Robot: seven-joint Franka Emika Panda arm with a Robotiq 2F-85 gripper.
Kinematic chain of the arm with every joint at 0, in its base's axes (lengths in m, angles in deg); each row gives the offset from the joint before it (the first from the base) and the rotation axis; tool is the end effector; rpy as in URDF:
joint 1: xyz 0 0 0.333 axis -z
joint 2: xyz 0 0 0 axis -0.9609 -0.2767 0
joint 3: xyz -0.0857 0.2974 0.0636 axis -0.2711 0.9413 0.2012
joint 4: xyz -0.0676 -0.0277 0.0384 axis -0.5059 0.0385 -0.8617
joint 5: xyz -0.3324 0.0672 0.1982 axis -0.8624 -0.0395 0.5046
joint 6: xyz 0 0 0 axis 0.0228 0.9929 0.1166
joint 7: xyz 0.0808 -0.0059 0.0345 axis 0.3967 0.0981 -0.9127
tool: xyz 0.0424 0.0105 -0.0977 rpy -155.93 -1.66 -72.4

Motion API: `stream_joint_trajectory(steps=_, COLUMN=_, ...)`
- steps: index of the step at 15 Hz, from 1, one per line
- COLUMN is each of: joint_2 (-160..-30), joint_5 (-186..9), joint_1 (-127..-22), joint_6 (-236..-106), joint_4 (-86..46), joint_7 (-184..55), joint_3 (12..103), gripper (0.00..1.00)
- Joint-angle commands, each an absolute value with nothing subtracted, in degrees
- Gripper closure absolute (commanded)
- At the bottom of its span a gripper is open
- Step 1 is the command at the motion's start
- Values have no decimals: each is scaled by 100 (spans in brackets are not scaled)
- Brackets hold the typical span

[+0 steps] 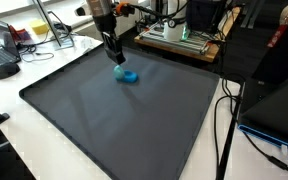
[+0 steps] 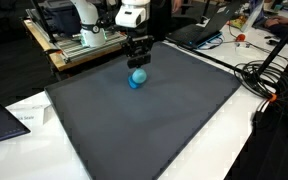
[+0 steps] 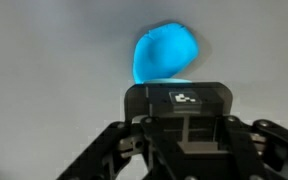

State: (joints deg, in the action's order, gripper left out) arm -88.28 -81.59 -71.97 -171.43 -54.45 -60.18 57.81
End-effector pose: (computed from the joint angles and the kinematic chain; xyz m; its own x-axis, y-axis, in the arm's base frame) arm 0.5399 -0.0535 0.2960 0.9511 -0.3065 -0.0374 -0.3077 -0.9509 -0.0330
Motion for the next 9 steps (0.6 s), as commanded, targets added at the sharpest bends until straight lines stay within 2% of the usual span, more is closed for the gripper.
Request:
stream_joint_trajectory(steps=1, joint_2=-8701, joint_5=-8390, joint_1=-7206, joint_6=-17190, joint_4=-5618, joint_7=-5588, joint_3=5691, gripper=78)
stream_joint_trajectory(steps=9, joint_2=-9019, joint_5=-8279, joint_1=-7166, joint_6=-17039, joint_4=-5590, joint_7=-5421, joint_3=5693, gripper=78)
